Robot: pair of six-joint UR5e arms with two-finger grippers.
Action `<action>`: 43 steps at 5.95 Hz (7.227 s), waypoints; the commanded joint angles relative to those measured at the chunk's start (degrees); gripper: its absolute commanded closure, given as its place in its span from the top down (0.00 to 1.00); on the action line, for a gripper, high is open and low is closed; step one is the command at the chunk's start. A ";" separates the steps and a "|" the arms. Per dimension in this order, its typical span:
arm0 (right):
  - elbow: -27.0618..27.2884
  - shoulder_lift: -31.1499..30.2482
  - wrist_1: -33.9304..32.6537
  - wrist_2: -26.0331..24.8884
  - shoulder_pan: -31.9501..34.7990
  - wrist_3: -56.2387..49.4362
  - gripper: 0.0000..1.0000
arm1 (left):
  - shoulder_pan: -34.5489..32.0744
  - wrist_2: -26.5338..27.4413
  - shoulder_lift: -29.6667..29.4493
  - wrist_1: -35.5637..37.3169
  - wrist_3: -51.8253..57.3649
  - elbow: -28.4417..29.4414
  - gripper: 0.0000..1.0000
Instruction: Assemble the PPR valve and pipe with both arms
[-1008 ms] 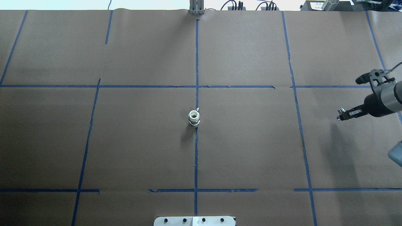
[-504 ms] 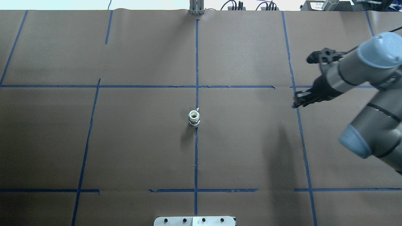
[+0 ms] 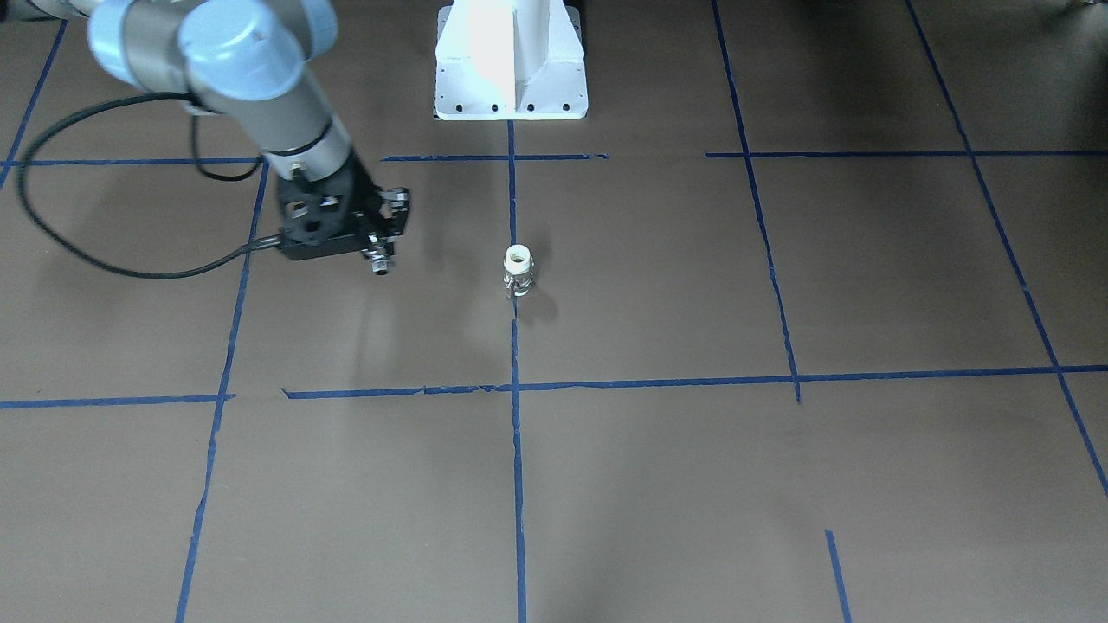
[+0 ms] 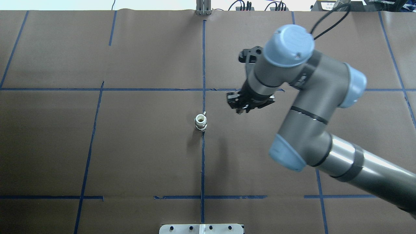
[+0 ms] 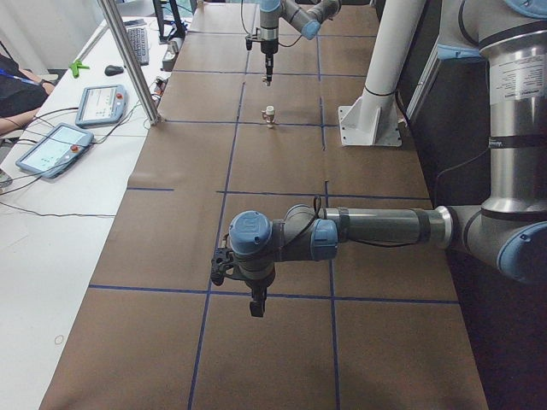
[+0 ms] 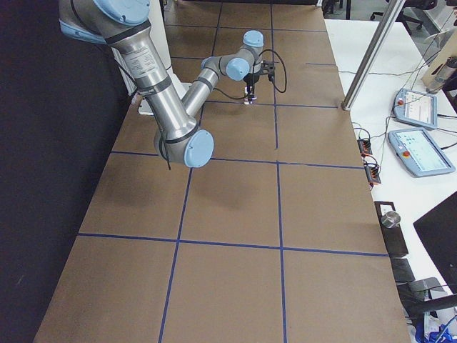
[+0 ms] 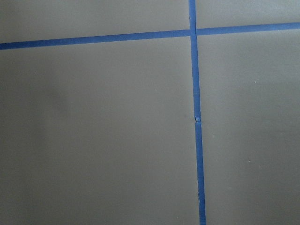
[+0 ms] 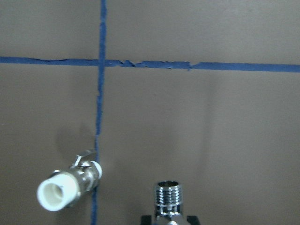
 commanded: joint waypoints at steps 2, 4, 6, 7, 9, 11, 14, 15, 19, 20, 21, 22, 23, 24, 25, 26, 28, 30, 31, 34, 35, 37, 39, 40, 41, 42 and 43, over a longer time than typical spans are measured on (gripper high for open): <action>-7.35 9.97 -1.01 -5.92 -4.82 5.20 0.00 | 0.00 -0.01 0.06 0.00 -0.06 0.07 1.00; -8.69 11.04 -2.93 -6.64 -5.97 5.20 0.00 | 0.00 -0.01 0.15 0.00 -0.06 0.07 1.00; -9.12 11.13 -3.03 -8.21 -6.94 5.20 0.00 | 0.00 -0.01 0.06 0.00 -0.06 0.16 1.00; -9.65 11.91 -3.03 -8.40 -6.86 5.20 0.00 | 0.00 -0.01 0.06 0.00 0.02 0.24 1.00; -10.26 11.83 -3.03 -8.93 -6.94 5.20 0.00 | 0.00 -0.01 0.06 0.00 -0.06 0.16 1.00; -10.62 11.66 -3.03 -9.02 -7.30 5.20 0.00 | 0.00 -0.01 0.06 0.00 -0.06 0.16 1.00; -10.88 11.66 -2.94 -10.15 -8.52 5.20 0.00 | 0.00 0.08 0.06 0.00 -0.06 0.24 1.00; -10.97 11.66 -2.86 -10.16 -8.53 4.94 0.03 | 0.09 0.08 0.06 0.00 -0.06 0.33 1.00; -11.15 11.57 -2.77 -10.51 -8.53 4.24 0.98 | 0.00 0.08 0.06 0.00 -0.06 0.24 1.00; -11.06 11.48 -2.77 -10.51 -8.53 4.24 0.98 | 0.00 0.08 0.06 0.00 -0.06 0.24 1.00; -11.06 11.48 -2.77 -10.51 -8.53 4.24 0.98 | 0.09 0.08 0.06 0.00 -0.06 0.24 1.00; -11.06 11.48 -2.77 -10.42 -8.44 3.98 0.99 | 0.09 0.08 0.06 0.00 -0.06 0.42 1.00; -10.89 11.74 -2.85 -7.64 -6.26 0.75 1.00 | 0.09 0.08 0.06 -0.09 0.55 0.77 1.00; -10.88 11.22 -3.12 -2.30 -1.89 -3.19 1.00 | 0.17 0.34 0.06 -1.39 0.46 1.03 1.00; -10.88 10.26 -3.47 2.28 2.33 -7.50 1.00 | 0.18 0.34 0.06 -1.93 0.55 1.04 1.00; -9.93 8.16 -4.43 4.76 6.03 -12.41 1.00 | 0.26 0.34 0.06 -1.93 0.46 1.12 1.00; 1.98 -8.48 -4.70 8.10 13.93 -31.00 1.00 | 0.35 0.60 0.06 -1.85 0.46 2.00 1.00; 4.66 -22.11 -4.53 12.42 25.25 -55.22 1.00 | 0.53 0.61 -0.03 -1.85 0.46 2.18 1.00; 4.50 -29.75 -4.26 15.13 31.31 -70.06 1.00 | 0.53 0.35 -0.72 -1.06 0.03 2.18 1.00; 4.32 -49.34 -3.91 15.59 48.02 -92.76 1.00 | 0.53 0.61 0.06 -1.06 0.11 2.27 1.00; 3.45 -51.78 -4.00 16.29 52.69 -92.62 1.00 | 0.53 0.61 0.06 -1.06 0.20 2.18 1.00; 3.18 -54.26 -4.00 16.56 53.44 -92.44 1.00 | 0.53 0.61 2.93 -1.49 0.29 1.39 1.00; 2.48 -54.17 -4.00 16.91 53.44 -92.44 1.00 | 0.53 0.43 2.96 -1.06 0.29 1.39 1.00; 2.30 -54.26 -4.00 17.78 53.44 -92.36 1.00 | 0.61 0.60 2.70 -1.66 0.20 1.91 1.00; 1.60 -54.26 -4.00 19.53 53.44 -92.35 1.00 | 0.61 0.61 2.52 -1.67 0.20 2.00 1.00; 1.34 -54.17 -3.91 19.55 53.44 -92.35 1.00 | 0.61 0.61 2.43 -1.76 0.20 1.65 1.00; 1.16 -54.17 -3.91 19.55 53.44 -92.35 1.00 | 0.61 0.61 2.43 -1.76 0.20 2.00 1.00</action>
